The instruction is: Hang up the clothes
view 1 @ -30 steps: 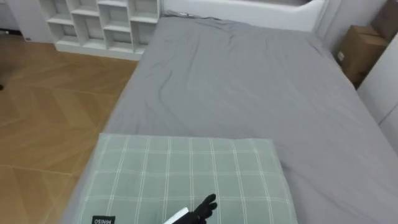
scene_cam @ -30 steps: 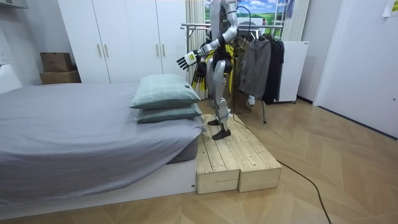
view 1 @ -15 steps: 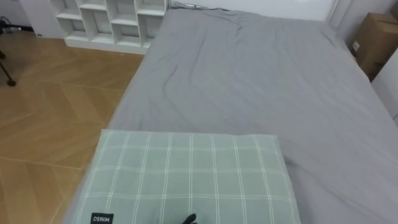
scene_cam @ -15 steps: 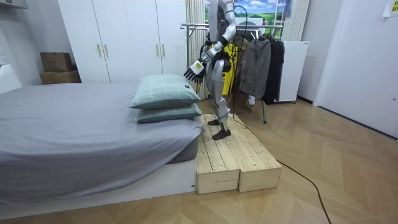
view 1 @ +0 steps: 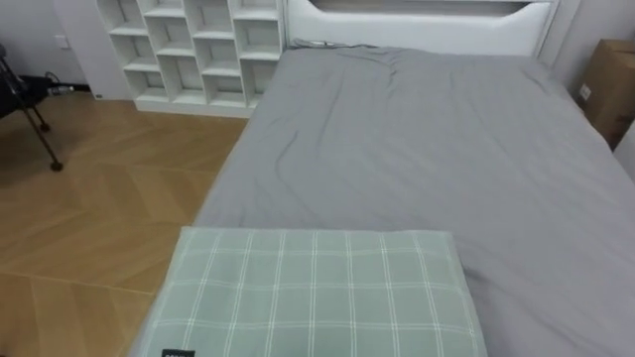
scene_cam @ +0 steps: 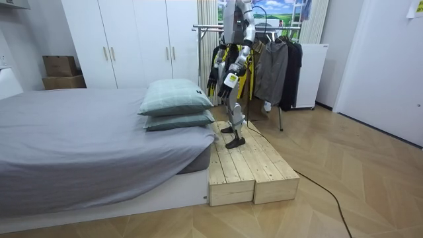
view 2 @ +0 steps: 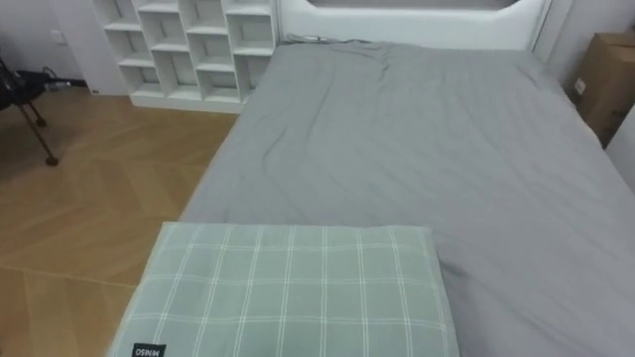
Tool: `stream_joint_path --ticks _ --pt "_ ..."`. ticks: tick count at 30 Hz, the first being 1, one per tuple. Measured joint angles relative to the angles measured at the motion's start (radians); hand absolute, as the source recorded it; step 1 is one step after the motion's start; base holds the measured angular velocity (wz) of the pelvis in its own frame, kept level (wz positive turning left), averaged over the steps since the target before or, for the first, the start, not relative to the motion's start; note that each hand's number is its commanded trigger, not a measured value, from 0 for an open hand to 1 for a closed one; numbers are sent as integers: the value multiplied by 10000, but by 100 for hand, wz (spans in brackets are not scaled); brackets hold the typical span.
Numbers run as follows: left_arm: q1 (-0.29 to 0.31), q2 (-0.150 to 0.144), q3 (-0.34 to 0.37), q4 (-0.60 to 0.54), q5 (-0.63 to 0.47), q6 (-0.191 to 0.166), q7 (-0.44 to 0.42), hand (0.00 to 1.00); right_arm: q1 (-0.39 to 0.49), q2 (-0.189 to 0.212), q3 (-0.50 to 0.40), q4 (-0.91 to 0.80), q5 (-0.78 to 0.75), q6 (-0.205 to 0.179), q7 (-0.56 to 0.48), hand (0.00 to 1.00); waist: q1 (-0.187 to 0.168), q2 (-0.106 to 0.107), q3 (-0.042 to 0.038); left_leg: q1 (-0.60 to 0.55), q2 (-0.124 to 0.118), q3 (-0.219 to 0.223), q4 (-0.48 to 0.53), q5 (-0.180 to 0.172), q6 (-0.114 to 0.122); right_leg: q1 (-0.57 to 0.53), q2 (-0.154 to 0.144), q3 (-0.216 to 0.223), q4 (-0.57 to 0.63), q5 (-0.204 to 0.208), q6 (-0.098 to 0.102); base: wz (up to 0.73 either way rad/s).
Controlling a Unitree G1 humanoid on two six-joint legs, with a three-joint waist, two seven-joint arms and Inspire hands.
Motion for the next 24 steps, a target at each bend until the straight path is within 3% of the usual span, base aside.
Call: stream_joint_path --ticks 8,13,24 --pt "88 -405 929 450 -112 28 93 0 267 103 -484 -41 -12 26 -198 0 77 -48 -36 54 -39 -8 -131 31 -41 -8 -7 -25 -7 -78 -22 0" --pt "81 -464 1232 548 -118 94 92 0 474 138 -871 -48 171 106 -252 0 213 -131 -47 91 -44 -29 -141 27 -47 33 -10 -42 0 -81 -16 0" --pt "80 -600 1646 629 -117 535 92 0 692 143 -1482 -52 222 348 -430 0 207 -79 -77 337 -43 -50 -252 24 -53 266 -3 -63 26 -81 -17 0"
